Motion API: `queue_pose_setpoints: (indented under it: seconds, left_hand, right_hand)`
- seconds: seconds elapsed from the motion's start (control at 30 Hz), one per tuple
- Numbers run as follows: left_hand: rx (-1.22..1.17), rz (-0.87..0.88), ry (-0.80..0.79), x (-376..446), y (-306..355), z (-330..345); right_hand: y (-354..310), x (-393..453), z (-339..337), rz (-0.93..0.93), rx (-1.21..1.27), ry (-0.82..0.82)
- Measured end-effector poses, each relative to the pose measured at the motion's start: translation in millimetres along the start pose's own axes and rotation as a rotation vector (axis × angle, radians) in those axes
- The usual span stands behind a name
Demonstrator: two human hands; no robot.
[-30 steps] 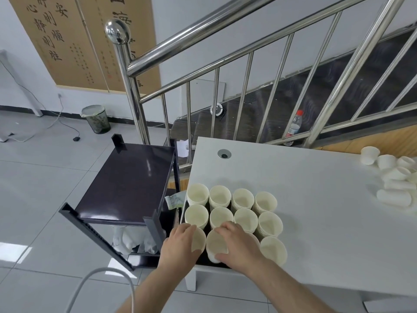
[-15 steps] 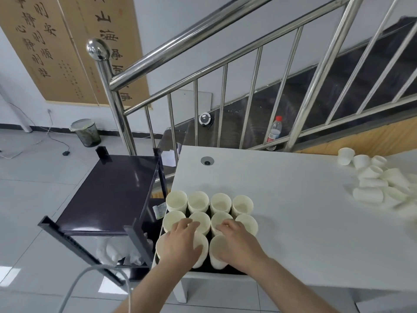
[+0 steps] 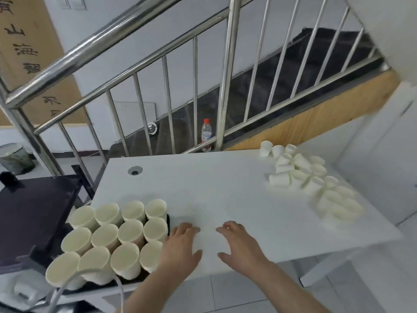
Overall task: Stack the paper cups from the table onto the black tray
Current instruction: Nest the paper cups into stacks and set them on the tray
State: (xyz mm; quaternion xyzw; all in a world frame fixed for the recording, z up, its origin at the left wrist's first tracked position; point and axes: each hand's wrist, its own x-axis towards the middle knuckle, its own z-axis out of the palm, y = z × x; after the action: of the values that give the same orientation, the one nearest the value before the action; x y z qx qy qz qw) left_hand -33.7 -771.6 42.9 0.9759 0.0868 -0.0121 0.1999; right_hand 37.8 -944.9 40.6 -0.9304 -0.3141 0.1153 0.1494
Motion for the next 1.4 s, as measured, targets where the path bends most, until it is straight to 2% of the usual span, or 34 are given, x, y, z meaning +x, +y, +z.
queue_pose_setpoints:
  seconds: [0.33,0.67,0.93,1.4]
  left_hand:
    - [0.012,0.202,-0.086,67,134,46]
    - [-0.073,0.242,-0.17,175,197,104]
    - [-0.118,0.178,-0.167,281,226,130]
    - [-0.054,0.168,-0.25,402,237,172]
  right_hand:
    - [138,-46,-42,0.224,0.002,0.065]
    - [244,-7,-76,0.338,-0.029,0.024]
    - [320,67,-109,0.336,-0.076,-0.02]
    - [375,138,-120,0.382,-0.008,-0.077]
